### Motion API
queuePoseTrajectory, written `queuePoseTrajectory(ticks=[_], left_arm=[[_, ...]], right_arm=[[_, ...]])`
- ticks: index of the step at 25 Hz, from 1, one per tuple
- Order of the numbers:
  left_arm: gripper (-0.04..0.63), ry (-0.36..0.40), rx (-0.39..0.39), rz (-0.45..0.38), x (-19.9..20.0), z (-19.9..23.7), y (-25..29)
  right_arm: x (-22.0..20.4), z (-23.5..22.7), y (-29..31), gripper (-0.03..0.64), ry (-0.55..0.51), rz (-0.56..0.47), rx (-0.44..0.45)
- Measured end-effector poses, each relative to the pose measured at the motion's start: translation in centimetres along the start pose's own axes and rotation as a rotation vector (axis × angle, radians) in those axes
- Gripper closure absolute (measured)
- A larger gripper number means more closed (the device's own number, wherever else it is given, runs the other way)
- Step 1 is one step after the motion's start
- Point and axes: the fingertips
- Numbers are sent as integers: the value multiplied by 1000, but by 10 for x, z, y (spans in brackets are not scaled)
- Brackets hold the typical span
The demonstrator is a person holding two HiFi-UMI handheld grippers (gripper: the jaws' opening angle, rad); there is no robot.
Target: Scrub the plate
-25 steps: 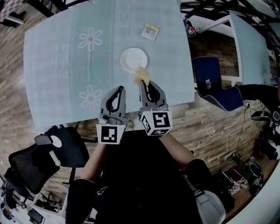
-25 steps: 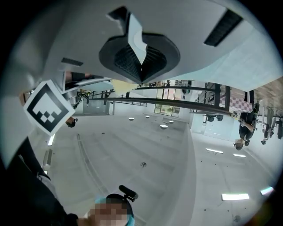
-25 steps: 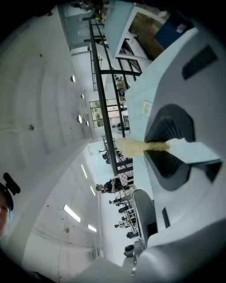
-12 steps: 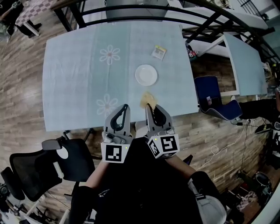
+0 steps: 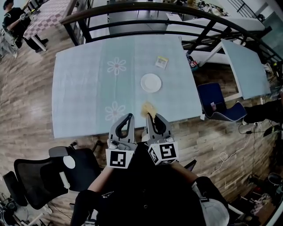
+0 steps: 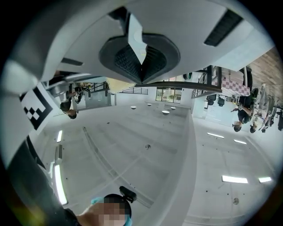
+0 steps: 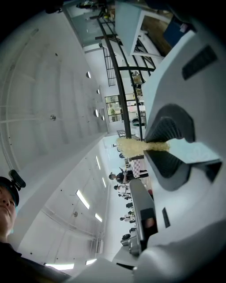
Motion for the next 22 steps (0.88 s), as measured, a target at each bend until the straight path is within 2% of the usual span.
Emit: queuePoseTrajectory(ticks=[5, 10, 22], left_arm=[[583, -15, -46, 3, -1, -11, 1], [583, 4, -108, 14, -5, -28, 1], [583, -11, -99, 13, -7, -29, 2]], right_arm=[[4, -6, -9, 566, -1, -21, -51], [8, -12, -13, 566, 6, -40, -68], [5, -11, -16, 566, -2, -26, -53]])
Point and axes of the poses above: the fingertips, and each gripper's own axes: y forward along the fingers, z to its left, x out of its top, and after that the axes turned 7 degrees about -z, right-handed
